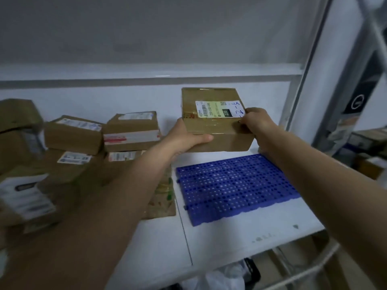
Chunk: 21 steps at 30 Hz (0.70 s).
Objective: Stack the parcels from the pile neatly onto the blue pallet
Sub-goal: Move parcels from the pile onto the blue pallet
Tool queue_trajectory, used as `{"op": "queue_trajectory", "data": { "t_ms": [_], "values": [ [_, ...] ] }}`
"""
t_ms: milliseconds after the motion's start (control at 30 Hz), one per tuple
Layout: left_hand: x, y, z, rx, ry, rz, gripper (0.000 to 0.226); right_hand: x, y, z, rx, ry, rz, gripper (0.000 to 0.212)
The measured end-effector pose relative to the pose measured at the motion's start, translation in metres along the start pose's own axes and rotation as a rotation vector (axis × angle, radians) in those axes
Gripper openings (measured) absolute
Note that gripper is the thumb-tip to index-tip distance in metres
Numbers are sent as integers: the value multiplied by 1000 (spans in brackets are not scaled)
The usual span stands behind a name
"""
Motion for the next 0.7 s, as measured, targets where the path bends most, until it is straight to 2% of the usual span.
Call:
{"op": "queue_trajectory", "data": {
  "t_ms": [67,133,233,300,433,567,700],
  "values": [
    [33,2,-18,-34,-60,-28,51,-15,13,33,44,-3,-2,25],
    [61,1,-44,-94,-104,-31,55,-21,26,67,96,-10,-13,25],
    [93,-5,-87,-285,-117,39,72,-14,39,116,160,-22,-70,26],
    [105,-12,-114,-392,-96,83,72,-3,45,142,209,-20,-134,29],
    [111,-14,-161,-499,-64,146,68,26,58,179,278,-32,-255,43],
    [103,-3,-194,-590,-6,147,85,53,76,197,328,-1,-307,50],
    [93,14,-214,-569,-69,178,80,80,100,205,334,-31,-352,51]
  ]
}}
Point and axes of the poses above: each hand's wrist, its own y-axis towards the middle knuckle, its own x-axis out of the palm, z = x × y, the point moved 2 cm from there along y, towards the middle knuckle, and after that the axes turned 5 degrees about x, right-handed, at the moved point
